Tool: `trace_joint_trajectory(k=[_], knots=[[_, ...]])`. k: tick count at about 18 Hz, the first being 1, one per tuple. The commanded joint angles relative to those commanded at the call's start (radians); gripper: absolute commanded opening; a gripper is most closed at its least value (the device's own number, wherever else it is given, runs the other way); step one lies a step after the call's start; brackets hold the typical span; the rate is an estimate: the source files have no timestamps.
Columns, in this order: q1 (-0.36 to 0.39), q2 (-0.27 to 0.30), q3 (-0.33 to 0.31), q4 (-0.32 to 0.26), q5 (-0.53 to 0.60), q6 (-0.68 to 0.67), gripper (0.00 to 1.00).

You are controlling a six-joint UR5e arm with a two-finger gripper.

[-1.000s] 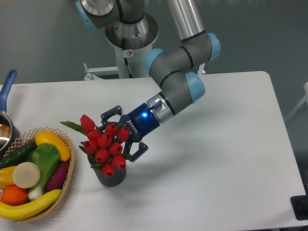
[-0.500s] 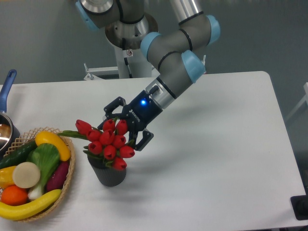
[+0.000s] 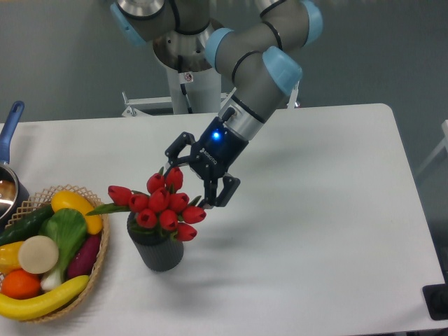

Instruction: Insert the flowers into the vase

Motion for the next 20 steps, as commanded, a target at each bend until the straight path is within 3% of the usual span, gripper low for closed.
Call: trace_joint_trajectory(k=[2, 6, 9, 11, 15, 20], knots=[[0.024, 0.043, 0.006, -0.002, 0.081, 0.006, 1.0], [0.031, 0.111, 0.047, 0.0, 0.369, 0.008, 1.0], [0.066, 0.146, 0.083, -0.009, 0.426, 0.0, 1.0], [0.1, 0.176, 0.103, -0.067, 0.482, 0.011, 1.0], [0.124, 0.209, 0.12, -0.192, 0.636, 0.314, 1.0], [0.245, 0.204, 0.124, -0.242, 0.652, 0.507, 1.0]])
